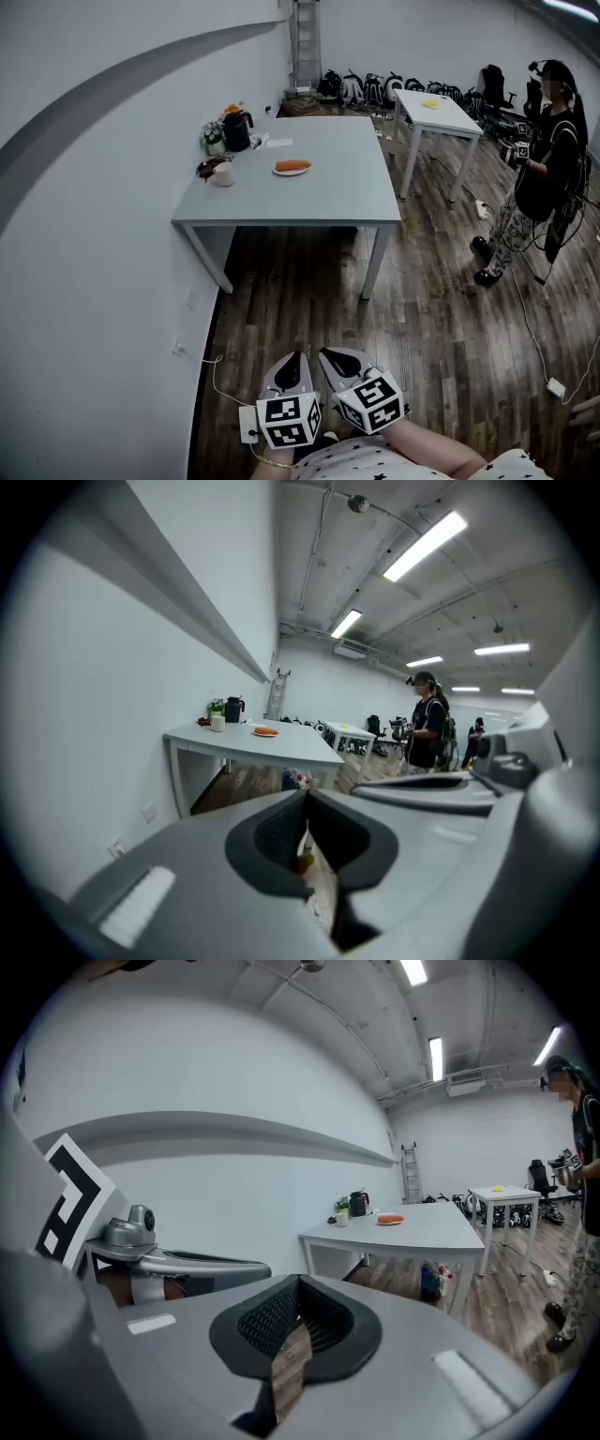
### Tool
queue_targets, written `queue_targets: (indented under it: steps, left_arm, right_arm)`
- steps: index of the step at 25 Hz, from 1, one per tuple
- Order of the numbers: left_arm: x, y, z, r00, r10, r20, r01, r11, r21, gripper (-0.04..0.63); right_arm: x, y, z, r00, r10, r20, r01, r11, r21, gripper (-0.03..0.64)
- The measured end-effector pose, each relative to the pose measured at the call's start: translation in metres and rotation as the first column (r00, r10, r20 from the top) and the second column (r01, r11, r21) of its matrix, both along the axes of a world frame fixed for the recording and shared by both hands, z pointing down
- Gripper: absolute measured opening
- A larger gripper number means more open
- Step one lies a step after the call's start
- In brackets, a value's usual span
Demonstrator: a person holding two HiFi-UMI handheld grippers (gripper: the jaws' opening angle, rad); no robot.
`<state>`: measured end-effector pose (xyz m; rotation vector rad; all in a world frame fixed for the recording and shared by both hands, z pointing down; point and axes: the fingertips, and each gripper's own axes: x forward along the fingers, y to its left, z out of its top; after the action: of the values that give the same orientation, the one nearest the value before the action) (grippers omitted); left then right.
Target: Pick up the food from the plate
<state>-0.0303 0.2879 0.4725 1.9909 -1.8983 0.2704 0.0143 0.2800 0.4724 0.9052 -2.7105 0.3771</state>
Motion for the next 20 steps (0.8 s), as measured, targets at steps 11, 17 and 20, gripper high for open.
queue_targets:
  steps: [11,17,20]
  left_arm:
    - [-0.022,-0.029,0.02,0.999,0.019,-0.05,-0.02,0.999,-0.026,0.008]
    - [-0.031,-0.086,0.022,0.999,0.014,-0.029,-0.015,1.0,-0.016,0.008]
    - [-0.034,-0.133,0.017,1.0,0.013,-0.016,-0.013,1.0,0.003,0.008]
  right_arm:
    - [-0.011,-0.028,0.014,0.998,0.051,-0.025,-0.052,0.998,-0.022,-0.002]
    - [-0.02,-0.091,0.012,0.999,0.051,-0.008,-0.051,0.999,-0.004,-0.002]
    - [-0.023,-0.144,0.005,0.999,0.045,-0.01,-0.045,0.998,0.032,-0.002]
